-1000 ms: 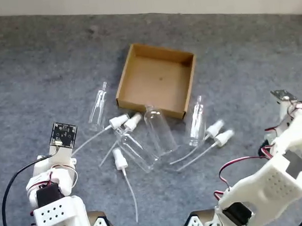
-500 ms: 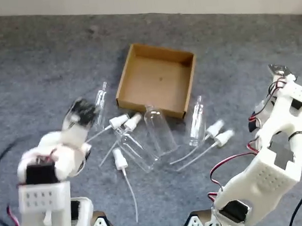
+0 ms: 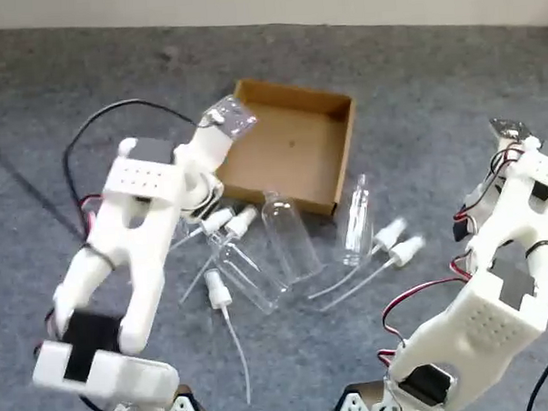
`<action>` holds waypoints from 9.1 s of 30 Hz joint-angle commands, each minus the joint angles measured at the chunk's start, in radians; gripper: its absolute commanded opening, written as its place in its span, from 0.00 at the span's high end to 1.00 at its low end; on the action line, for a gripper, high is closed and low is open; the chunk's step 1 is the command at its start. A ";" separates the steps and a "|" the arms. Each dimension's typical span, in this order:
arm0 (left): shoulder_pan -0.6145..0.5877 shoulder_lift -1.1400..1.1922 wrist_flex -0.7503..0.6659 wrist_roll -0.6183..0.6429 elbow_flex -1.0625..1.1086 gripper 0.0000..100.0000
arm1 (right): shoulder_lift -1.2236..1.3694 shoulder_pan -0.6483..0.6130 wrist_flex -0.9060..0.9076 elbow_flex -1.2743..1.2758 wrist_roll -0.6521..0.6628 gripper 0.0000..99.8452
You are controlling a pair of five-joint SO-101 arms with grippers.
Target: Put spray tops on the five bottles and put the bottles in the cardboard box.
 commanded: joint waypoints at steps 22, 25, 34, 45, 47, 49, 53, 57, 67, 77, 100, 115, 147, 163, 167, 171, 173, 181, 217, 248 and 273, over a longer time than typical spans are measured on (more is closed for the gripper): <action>0.024 0.242 -0.285 -0.002 0.005 1.00 | -0.013 0.012 0.013 -0.058 0.063 0.96; 0.019 0.170 -0.224 0.040 0.018 1.00 | -0.013 0.013 0.013 -0.058 0.063 0.96; -0.047 -0.166 -0.012 0.190 0.025 1.00 | -0.013 0.022 0.012 -0.058 0.058 0.96; -0.093 -0.521 0.008 0.370 0.016 1.00 | -0.091 -0.012 0.028 -0.142 -0.011 1.00; -0.088 -0.596 -0.005 0.410 0.013 1.00 | -0.170 -0.065 0.038 -0.171 -0.055 1.00; -0.088 -0.676 -0.038 0.434 0.008 1.00 | -0.263 -0.154 0.042 -0.173 -0.106 1.00; -0.091 -0.808 -0.052 0.470 -0.042 1.00 | -0.467 -0.403 0.042 -0.163 -0.209 1.00; -0.091 -0.897 -0.055 0.563 -0.107 1.00 | -0.631 -0.696 -0.008 -0.068 -0.322 1.00; -0.239 -1.033 -0.057 0.779 -0.197 1.00 | -1.015 -1.245 -0.410 0.503 -0.399 1.00; -0.280 -1.141 -0.169 0.885 -0.025 1.00 | -1.267 -1.477 -0.699 0.946 -0.399 1.00; -0.271 -1.202 -0.437 0.888 0.351 1.00 | -1.282 -1.481 -0.697 0.966 -0.399 1.00; -0.077 -1.204 -0.377 0.885 0.472 1.00 | -1.283 -1.472 -0.700 0.967 -0.393 1.00; 0.142 -1.391 -0.427 0.789 0.794 0.99 | -1.283 -1.257 -1.087 1.070 -0.631 1.00; -0.070 -1.391 -0.428 0.789 0.780 0.86 | -1.264 -1.086 -1.087 0.978 -0.631 1.00; -0.053 -1.391 -0.433 0.721 0.822 0.86 | -1.138 -1.024 -1.081 0.809 -0.631 1.00; 0.059 -1.391 -0.434 0.588 0.883 0.86 | -0.937 -1.007 -1.064 0.611 -0.637 1.00; 0.124 -1.388 -0.434 0.554 0.886 0.86 | -0.854 -1.021 -1.004 0.512 -0.638 1.00; 0.130 -1.380 -0.463 0.525 0.888 0.71 | -0.737 -1.179 -0.760 0.265 -0.638 1.00; -0.102 -1.389 -0.641 0.520 1.023 0.93 | -0.397 -0.940 -1.167 0.228 -0.540 1.00; -0.108 -1.383 -0.671 0.520 1.030 0.95 | 0.332 -0.900 -1.402 -0.255 -0.624 1.00; -0.108 -1.382 -0.671 0.519 1.029 0.95 | 0.326 -0.915 -1.397 -0.249 -0.624 0.73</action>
